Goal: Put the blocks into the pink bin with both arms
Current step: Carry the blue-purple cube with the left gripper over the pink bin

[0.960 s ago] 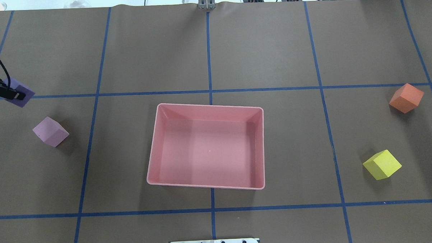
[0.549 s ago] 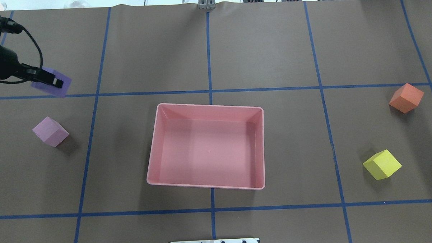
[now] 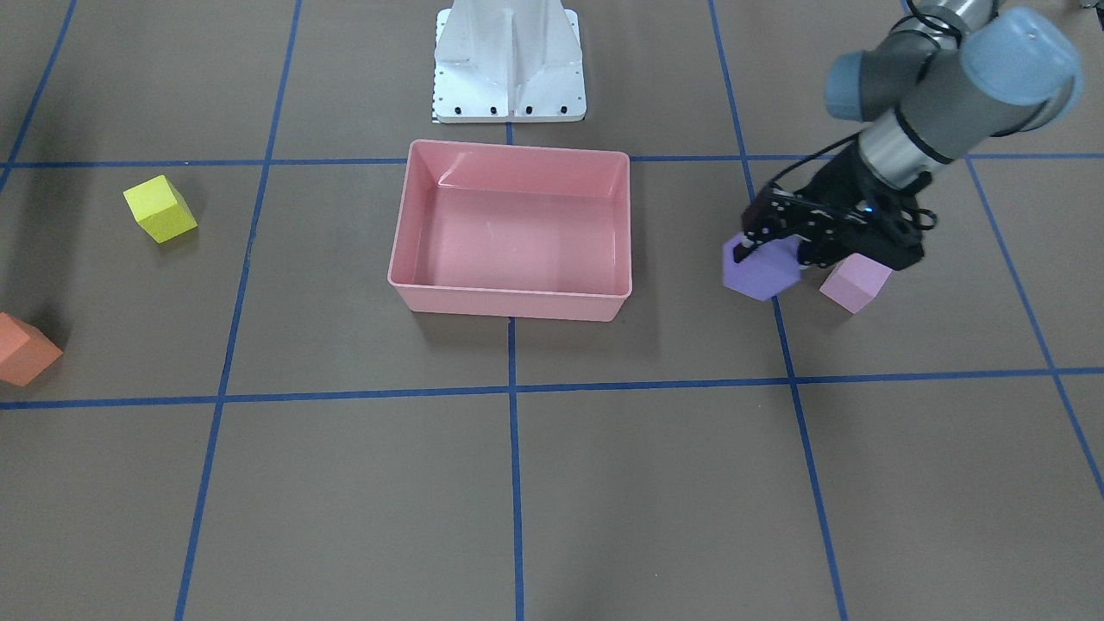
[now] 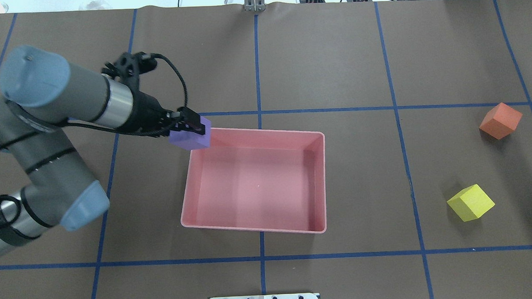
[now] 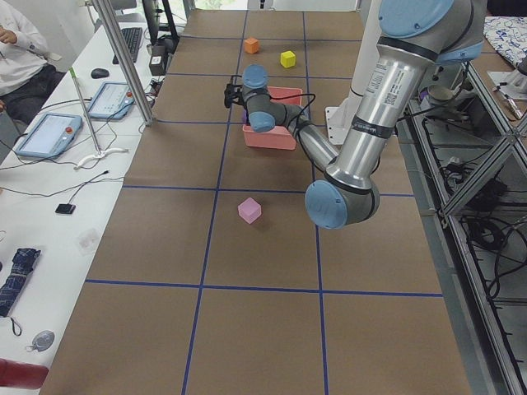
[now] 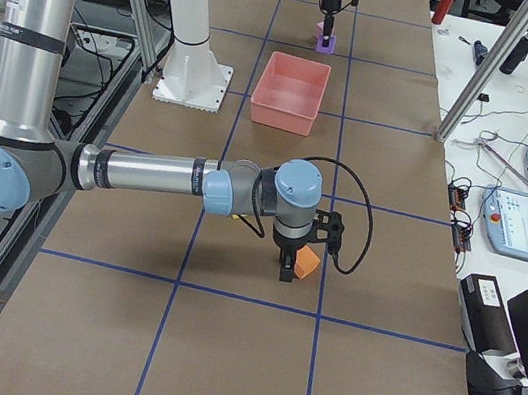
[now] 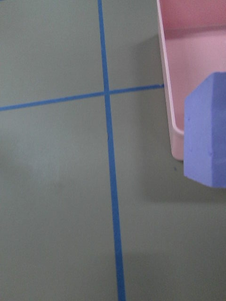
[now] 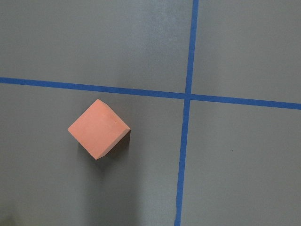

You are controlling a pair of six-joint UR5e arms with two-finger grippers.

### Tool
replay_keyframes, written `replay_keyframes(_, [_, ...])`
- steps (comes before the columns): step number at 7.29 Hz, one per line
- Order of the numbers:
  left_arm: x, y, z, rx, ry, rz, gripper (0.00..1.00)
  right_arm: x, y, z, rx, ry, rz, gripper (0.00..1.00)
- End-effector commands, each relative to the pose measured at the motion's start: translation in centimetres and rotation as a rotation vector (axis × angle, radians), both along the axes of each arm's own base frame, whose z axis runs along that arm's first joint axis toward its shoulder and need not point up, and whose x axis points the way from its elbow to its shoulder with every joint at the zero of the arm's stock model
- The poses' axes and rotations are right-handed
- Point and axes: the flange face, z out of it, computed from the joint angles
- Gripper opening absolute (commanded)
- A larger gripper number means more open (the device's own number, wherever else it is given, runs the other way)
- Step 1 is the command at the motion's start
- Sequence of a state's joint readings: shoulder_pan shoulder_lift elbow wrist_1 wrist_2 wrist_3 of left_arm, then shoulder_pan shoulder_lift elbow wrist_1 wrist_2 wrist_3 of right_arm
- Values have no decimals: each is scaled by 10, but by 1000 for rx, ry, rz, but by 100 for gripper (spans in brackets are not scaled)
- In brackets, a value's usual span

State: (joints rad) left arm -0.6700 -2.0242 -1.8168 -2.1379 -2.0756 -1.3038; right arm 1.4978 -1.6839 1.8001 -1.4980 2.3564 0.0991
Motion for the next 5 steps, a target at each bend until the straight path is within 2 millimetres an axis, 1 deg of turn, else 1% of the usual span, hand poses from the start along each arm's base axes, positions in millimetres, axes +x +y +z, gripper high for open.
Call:
replay_keyframes(1, [95, 83, -28, 14, 15, -44, 93, -21, -3, 1, 15, -4, -39, 100])
replay_keyframes(2, [103, 91, -28, 30, 9, -95, 100, -31, -5, 0, 48, -6, -62, 100])
replay_keyframes(3, [107, 96, -24, 30, 1, -93, 100, -56, -11, 9, 125, 9, -115, 100])
replay_keyframes(4, [108, 96, -19, 28, -8, -92, 100, -77, -19, 33, 215, 17, -152, 100])
replay_keyframes(5, [108, 96, -17, 29, -11, -92, 100, -103, -36, 45, 309, -3, -187, 100])
